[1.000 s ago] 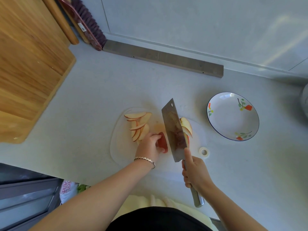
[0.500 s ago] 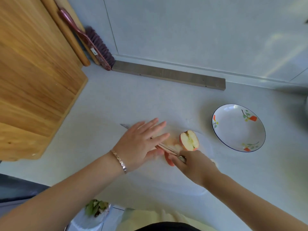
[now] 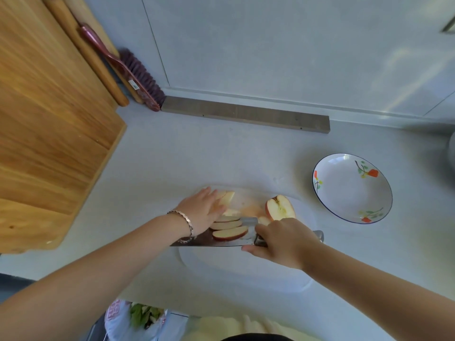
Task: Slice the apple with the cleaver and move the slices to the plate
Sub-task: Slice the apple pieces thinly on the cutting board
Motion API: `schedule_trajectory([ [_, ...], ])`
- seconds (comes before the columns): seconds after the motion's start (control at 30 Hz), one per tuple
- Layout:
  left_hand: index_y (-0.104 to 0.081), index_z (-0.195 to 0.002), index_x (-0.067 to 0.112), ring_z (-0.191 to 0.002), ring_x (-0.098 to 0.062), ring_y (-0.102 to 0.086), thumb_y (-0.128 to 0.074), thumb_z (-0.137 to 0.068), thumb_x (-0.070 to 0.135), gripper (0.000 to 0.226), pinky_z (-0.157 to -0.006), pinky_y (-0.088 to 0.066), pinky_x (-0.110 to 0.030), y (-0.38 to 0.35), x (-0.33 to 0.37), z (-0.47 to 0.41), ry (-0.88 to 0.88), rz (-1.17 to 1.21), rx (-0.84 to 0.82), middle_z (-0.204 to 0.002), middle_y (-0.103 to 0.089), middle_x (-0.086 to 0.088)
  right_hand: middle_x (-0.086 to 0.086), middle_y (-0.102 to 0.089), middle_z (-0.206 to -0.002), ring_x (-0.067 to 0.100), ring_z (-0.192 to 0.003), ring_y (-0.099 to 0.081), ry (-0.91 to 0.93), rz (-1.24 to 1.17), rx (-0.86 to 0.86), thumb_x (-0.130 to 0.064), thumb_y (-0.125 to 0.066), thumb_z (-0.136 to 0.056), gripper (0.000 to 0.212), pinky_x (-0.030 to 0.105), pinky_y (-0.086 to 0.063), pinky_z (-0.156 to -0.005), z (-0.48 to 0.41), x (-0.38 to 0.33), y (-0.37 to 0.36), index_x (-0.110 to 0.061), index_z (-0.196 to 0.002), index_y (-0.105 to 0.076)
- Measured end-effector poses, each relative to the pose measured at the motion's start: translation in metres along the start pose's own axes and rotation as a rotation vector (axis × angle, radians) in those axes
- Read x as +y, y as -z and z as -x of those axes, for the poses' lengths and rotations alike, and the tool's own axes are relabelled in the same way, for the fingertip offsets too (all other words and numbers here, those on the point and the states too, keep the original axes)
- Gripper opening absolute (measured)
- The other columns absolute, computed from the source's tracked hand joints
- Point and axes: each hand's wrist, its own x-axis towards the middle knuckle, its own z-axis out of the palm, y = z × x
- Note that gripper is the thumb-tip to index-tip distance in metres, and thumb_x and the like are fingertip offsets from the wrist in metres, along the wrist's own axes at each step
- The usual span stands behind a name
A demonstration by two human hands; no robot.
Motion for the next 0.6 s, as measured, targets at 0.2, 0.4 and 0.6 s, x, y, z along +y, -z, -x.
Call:
schedule_trajectory([
  [0.2,0.008,-0.146,0.033,-0.142,-0.011,0.021,-0.018,-0.069,0.087,0.097,-0.116,0.008,-0.041,-0.012,0.007,0.004,-0.217,-0.143,-0.141,-0.154,0.022,0.008,0.008,-0.065,-0.094,0.032,-0.088,-0.062,0.037,0.057,0.066,-0.073,-0.02,-0.085,0.073,0.028,-0.029,-0.062,0.0,0.013,-0.002,-0.012,-0.103,-0.055],
  [0.4,0.012,-0.145,0.037,-0.144,-0.013,0.02,-0.021,-0.091,0.062,0.068,-0.119,0.006,-0.044,-0.02,0.002,-0.018,-0.134,-0.117,-0.129,-0.155,0.021,0.006,0.009,-0.063,-0.065,0.029,-0.057,-0.055,0.077,0.104,0.156,-0.066,-0.03,-0.089,0.054,0.027,-0.027,-0.053,-0.002,0.021,-0.004,-0.017,-0.074,-0.046],
  [0.6,0.009,-0.145,0.037,-0.145,-0.016,0.016,-0.018,-0.096,0.051,0.058,-0.116,0.003,-0.048,-0.027,-0.008,-0.037,-0.028,-0.154,-0.11,-0.156,0.018,0.005,-0.002,-0.039,-0.032,0.019,-0.023,-0.039,0.168,0.135,0.393,-0.063,-0.013,-0.092,0.073,0.018,-0.014,-0.037,0.01,0.03,-0.02,-0.018,-0.047,-0.049],
])
